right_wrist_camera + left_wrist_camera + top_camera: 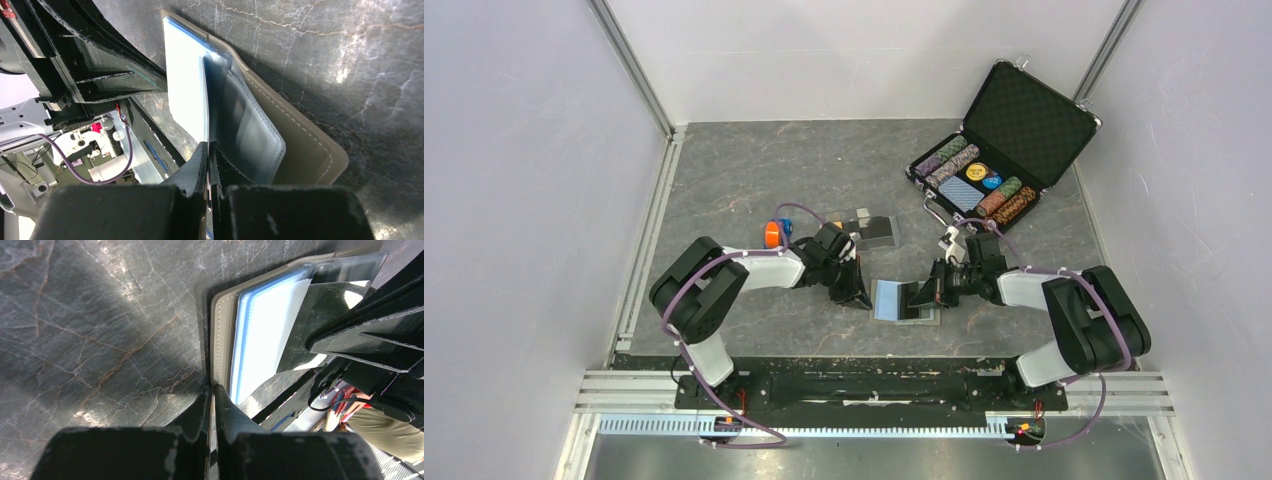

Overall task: Put the credit cards into the card holder
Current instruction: Insert the credit card into the card holder.

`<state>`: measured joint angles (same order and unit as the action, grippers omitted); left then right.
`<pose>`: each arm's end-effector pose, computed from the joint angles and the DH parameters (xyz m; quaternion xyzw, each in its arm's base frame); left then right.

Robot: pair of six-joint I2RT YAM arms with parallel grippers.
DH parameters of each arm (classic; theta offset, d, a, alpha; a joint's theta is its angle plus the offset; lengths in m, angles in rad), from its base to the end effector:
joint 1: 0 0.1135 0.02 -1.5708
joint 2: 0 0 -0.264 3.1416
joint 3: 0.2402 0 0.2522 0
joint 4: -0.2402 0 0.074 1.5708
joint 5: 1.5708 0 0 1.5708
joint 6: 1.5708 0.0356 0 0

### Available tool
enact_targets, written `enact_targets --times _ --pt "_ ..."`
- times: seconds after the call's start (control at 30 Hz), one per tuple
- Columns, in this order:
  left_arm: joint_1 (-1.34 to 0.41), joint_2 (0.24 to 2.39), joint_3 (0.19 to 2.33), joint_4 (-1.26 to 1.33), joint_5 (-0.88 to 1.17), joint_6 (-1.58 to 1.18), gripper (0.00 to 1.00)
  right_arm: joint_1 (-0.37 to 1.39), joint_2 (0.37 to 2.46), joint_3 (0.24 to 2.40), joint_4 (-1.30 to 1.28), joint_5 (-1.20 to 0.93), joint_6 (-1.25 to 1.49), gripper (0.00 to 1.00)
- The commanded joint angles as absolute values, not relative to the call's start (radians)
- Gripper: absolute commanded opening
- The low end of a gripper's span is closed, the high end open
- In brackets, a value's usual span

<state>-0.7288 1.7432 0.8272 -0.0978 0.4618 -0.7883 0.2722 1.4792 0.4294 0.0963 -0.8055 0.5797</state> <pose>0.2267 -0.2236 0.1260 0.0351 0.9374 -0.3438 0.0429 0.2117 0.0857 0.1133 0.0166 0.8844 0.4555 0.1002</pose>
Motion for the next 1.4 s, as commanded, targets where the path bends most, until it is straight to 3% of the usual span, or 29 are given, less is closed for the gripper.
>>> enact_targets --times 0.0,0.97,1.37 --pt "-0.756 1.784 0.834 -0.15 0.482 -0.828 0.08 0.272 1.514 0.428 0.137 -0.819 0.565 0.0" --pt "-0.776 1.795 0.844 -0.162 0.475 -0.847 0.02 0.361 1.523 0.421 0.289 -0.776 0.646 0.05" --pt "-0.779 1.797 0.836 -0.164 0.465 -0.865 0.02 0.388 1.47 0.528 -0.048 -0.618 0.488 0.39"
